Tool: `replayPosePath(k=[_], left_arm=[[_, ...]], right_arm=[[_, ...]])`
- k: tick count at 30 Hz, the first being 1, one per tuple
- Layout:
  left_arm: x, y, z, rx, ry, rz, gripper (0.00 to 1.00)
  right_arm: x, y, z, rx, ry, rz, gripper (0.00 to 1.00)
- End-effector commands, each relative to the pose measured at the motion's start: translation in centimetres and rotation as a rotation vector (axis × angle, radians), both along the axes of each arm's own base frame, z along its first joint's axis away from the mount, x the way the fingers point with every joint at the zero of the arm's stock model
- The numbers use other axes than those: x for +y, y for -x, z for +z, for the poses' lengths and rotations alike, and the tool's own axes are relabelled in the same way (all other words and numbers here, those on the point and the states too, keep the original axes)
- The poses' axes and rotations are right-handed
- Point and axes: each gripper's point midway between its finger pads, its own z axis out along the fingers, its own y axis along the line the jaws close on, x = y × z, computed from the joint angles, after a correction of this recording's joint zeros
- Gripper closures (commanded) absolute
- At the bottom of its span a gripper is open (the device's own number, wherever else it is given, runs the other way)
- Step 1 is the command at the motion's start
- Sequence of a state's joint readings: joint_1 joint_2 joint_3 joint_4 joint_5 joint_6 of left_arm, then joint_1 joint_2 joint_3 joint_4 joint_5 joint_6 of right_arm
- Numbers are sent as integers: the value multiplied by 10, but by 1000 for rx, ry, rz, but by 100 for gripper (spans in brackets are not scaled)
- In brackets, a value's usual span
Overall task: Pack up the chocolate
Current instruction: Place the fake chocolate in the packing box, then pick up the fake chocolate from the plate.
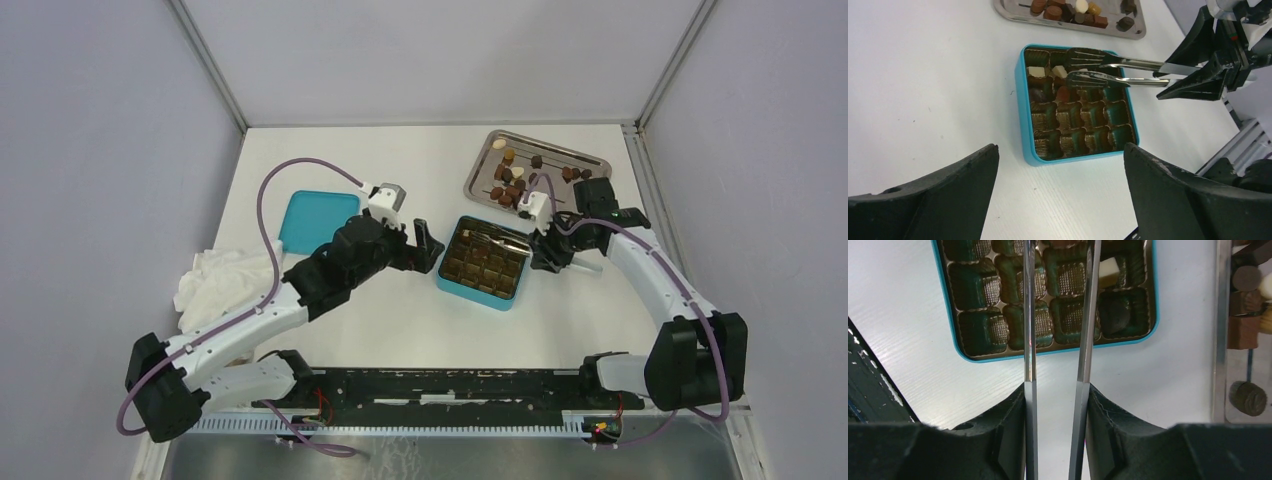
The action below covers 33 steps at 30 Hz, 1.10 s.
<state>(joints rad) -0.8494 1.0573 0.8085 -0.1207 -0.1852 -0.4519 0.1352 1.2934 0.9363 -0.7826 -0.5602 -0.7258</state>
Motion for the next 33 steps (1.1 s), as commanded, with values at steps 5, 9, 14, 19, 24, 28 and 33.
replayPosePath(k=[5, 9, 14, 19, 24, 28, 33], left_arm=[[15, -21, 72, -40, 225, -120, 0], [42, -37, 77, -72, 77, -91, 0], [75, -45, 44, -98, -169, -26, 0], [95, -43, 3, -72, -281, 20, 0], [108, -42, -5, -64, -336, 57, 1], [107, -41, -6, -66, -330, 48, 1], [107, -40, -7, -64, -332, 47, 1]], right_arm=[[-30, -45, 77, -163, -160, -138, 56], [-78, -63, 77, -176, -105, -295, 56], [-133, -75, 53, -171, 78, -448, 55], [-161, -95, 45, -164, 183, -538, 55], [-181, -119, 38, -125, 226, -628, 55], [-189, -134, 29, -102, 240, -657, 55], [-196, -153, 25, -84, 259, -667, 55]])
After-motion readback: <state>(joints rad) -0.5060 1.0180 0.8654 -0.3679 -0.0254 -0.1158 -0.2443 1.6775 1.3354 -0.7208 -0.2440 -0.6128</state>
